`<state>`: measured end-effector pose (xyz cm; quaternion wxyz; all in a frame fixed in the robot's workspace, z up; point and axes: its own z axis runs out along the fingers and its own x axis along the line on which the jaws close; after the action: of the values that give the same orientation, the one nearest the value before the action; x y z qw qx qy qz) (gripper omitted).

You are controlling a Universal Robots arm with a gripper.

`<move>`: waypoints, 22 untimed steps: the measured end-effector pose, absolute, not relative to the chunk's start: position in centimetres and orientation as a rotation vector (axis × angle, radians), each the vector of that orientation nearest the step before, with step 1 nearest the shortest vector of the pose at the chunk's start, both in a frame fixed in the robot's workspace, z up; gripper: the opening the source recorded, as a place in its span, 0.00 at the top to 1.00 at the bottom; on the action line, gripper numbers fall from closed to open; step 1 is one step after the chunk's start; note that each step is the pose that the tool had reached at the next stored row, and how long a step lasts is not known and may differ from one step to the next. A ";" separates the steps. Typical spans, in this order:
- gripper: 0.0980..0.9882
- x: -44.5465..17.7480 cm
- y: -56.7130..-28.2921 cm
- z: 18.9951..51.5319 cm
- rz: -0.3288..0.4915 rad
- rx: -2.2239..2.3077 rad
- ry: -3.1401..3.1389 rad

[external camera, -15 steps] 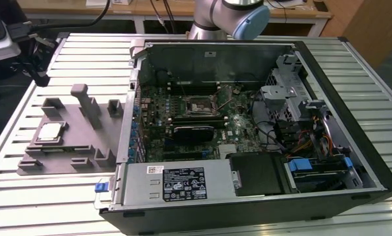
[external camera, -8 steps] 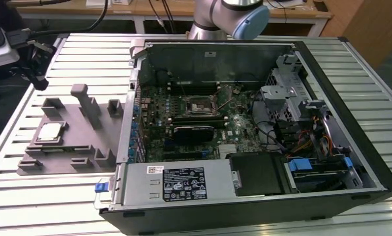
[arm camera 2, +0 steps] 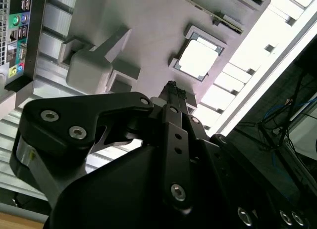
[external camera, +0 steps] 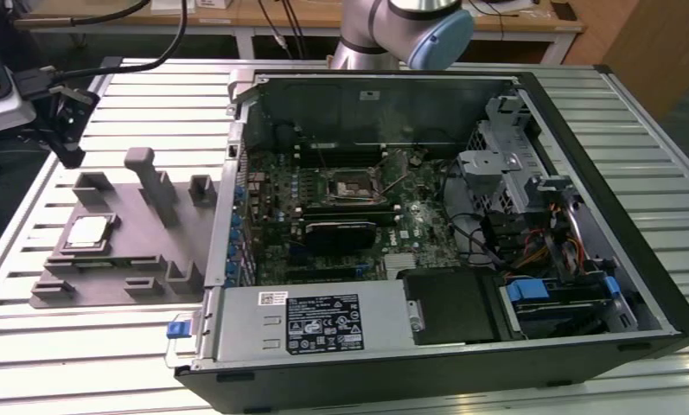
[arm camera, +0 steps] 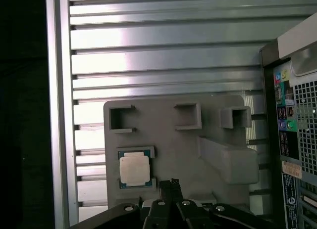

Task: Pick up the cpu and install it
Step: 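Reach for the cpu, then pick up the cpu and move it towards the insertion slot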

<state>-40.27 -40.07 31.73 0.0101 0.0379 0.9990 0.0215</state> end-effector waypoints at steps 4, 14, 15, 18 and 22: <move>0.99 -40.4 -40.1 31.0 0.067 0.119 3.120; 0.99 -40.5 -40.1 30.5 0.067 0.119 3.122; 0.99 -40.5 -40.1 30.5 0.067 0.119 3.122; 0.99 -40.5 -40.1 30.4 0.067 0.119 3.122; 0.99 -40.5 -40.1 30.3 0.067 0.119 3.122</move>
<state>-40.51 -40.10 30.34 0.0084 0.0380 0.9990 0.0214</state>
